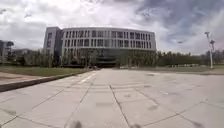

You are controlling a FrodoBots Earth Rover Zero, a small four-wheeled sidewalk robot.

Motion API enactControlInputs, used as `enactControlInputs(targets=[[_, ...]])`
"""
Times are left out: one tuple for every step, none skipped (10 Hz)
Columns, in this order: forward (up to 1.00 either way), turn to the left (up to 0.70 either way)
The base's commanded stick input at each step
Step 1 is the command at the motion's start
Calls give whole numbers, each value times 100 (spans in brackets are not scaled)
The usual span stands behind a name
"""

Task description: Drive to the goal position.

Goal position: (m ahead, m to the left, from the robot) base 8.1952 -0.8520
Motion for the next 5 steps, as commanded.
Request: enactControlInputs(targets=[[70, 0], [70, 0], [70, 0], [70, 0], [70, 0]])
